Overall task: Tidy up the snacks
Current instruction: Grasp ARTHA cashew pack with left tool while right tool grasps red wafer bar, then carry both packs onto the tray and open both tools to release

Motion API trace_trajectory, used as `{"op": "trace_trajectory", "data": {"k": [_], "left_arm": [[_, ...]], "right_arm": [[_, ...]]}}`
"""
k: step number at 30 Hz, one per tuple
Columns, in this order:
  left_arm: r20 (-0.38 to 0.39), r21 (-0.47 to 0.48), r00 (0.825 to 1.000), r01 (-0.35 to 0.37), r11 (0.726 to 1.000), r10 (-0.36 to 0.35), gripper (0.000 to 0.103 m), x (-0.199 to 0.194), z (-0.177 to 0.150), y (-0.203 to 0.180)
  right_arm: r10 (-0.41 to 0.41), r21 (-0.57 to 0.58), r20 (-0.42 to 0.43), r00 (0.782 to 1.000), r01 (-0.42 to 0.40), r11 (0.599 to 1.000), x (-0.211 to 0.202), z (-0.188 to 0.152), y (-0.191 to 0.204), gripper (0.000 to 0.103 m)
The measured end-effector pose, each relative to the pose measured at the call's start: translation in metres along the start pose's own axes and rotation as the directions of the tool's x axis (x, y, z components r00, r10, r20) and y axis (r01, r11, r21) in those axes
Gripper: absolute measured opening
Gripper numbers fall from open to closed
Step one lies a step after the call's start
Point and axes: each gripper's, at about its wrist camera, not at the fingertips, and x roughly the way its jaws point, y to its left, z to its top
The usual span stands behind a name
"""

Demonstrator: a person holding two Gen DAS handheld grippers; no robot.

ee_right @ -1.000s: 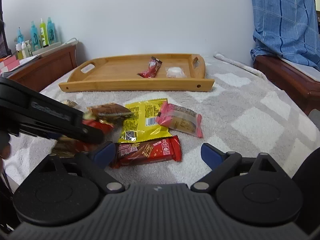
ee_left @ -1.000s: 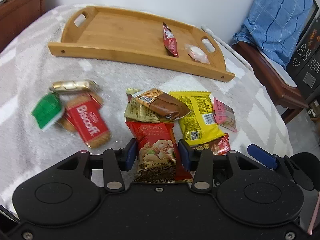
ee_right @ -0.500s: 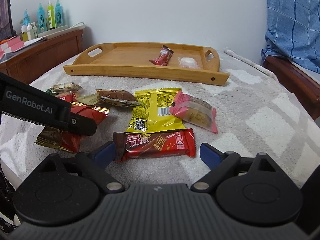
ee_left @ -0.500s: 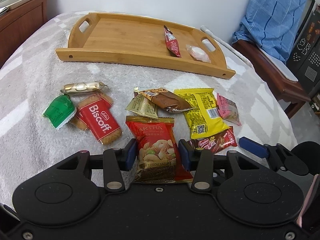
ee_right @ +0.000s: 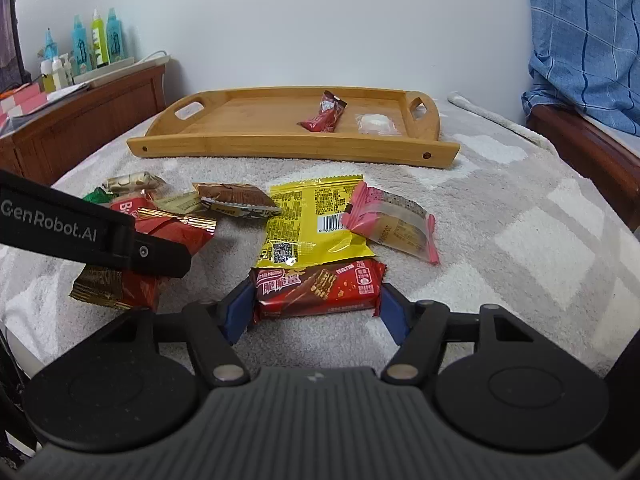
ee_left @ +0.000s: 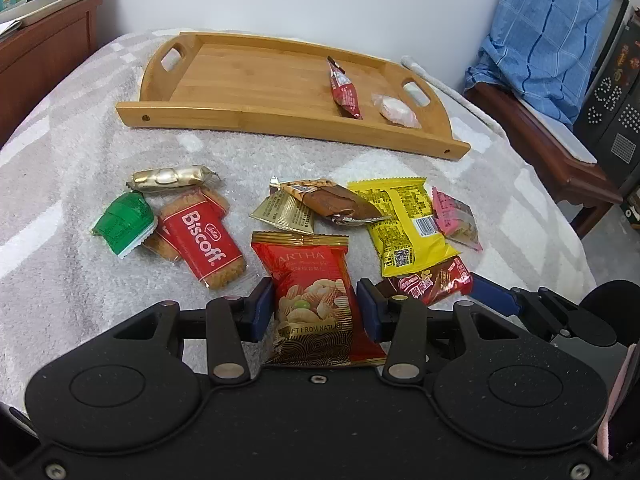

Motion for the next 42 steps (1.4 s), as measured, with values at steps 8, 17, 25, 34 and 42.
{"op": "trace_trajectory", "data": {"k": [8, 17, 25, 34, 42], "left_arm": [[0.020, 0.007, 1.000, 0.009, 1.000, -0.010, 0.042, -0.011, -0.002, -0.001], [0.046, 0.001, 0.999, 0.000, 1.000, 0.000, 0.042, -0.020, 0.002, 0.001], [0.072, -0.017, 0.997, -0.010, 1.000, 0.011, 0.042, -0.017, 0.019, 0.004], [0.095, -0.025, 0.995, -0.012, 1.000, 0.015, 0.042, -0.006, 0.043, 0.002], [0.120, -0.043, 0.992, -0.022, 0.999, 0.027, 0.042, 0.008, 0.077, 0.004]], "right_arm": [[0.015, -0.006, 0.017, 1.000, -0.015, 1.000, -0.014, 0.000, -0.001, 0.068], [0.052, 0.029, 0.039, 0.998, -0.053, 0.998, -0.024, 0.009, -0.010, 0.068], [0.056, 0.079, 0.063, 0.996, -0.061, 0.995, -0.016, 0.028, -0.034, 0.068], [0.069, 0.159, 0.080, 0.994, -0.081, 0.984, 0.004, 0.053, -0.062, 0.068], [0.064, 0.147, 0.114, 0.991, -0.081, 0.986, 0.019, 0.083, -0.072, 0.068]]}}
